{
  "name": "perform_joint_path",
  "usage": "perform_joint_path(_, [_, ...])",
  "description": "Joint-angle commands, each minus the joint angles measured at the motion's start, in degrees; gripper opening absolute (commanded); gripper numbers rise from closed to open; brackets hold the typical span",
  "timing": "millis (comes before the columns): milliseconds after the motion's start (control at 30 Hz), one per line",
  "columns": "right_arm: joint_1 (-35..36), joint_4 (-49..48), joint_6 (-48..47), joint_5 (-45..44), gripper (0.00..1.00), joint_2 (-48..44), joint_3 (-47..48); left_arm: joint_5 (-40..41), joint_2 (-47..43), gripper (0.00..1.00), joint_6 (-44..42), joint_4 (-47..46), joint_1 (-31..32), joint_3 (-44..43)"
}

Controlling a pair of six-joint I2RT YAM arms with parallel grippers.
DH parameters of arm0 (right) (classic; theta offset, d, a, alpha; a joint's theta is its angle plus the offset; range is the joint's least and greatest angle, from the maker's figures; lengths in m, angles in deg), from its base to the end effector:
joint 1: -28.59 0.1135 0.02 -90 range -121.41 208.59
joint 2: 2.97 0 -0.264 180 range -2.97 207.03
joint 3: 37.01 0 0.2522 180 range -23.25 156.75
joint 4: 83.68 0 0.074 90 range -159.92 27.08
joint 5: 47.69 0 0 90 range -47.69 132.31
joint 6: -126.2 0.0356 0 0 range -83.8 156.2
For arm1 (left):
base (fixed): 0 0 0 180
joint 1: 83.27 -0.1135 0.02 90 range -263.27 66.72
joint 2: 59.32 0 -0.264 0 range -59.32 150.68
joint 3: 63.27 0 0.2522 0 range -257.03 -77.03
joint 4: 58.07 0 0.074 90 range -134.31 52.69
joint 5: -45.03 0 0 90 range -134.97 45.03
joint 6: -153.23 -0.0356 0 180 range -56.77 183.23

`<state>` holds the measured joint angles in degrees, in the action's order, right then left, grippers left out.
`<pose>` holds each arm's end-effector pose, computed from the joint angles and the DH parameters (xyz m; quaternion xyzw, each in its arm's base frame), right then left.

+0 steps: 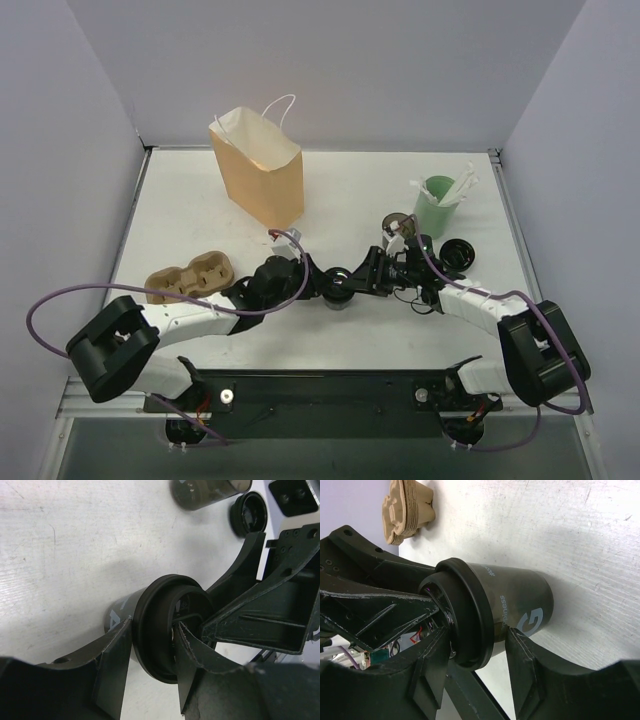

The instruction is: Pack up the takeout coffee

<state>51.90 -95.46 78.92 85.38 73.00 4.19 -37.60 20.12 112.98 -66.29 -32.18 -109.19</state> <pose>0.2248 0.1233 0.1867 -0.0690 0.7987 0.5364 0.2638 0.1799 -0.2156 0.1870 -0.0245 0.8434 -0.3770 0.3821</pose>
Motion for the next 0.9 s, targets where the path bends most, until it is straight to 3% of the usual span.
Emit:
perform_joint_path(0, [-0.5,3.7,-3.7,-2.5,0.36,2.2,0.1,-4.4,-0.2,0.48,-7.5,26.1,-0.7,-1.7])
perform_joint_path(300, [-0.8,10.2,-9.1,0.5,0.34,4.5,4.3,-9.4,-9.2,0.55,-11.3,33.7,-6.6,-6.3])
perform_joint_path(533, [-0.6,13.6,-12.9,3.2,0.33,7.3,6.7,-13.2,-15.0,0.56,-11.6,32.9,-8.6,-3.0])
perform_joint_path(867, [-0.5,15.2,-12.8,3.1,0.33,6.5,8.5,-15.5,-16.4,0.56,-12.8,33.0,-10.0,-3.1])
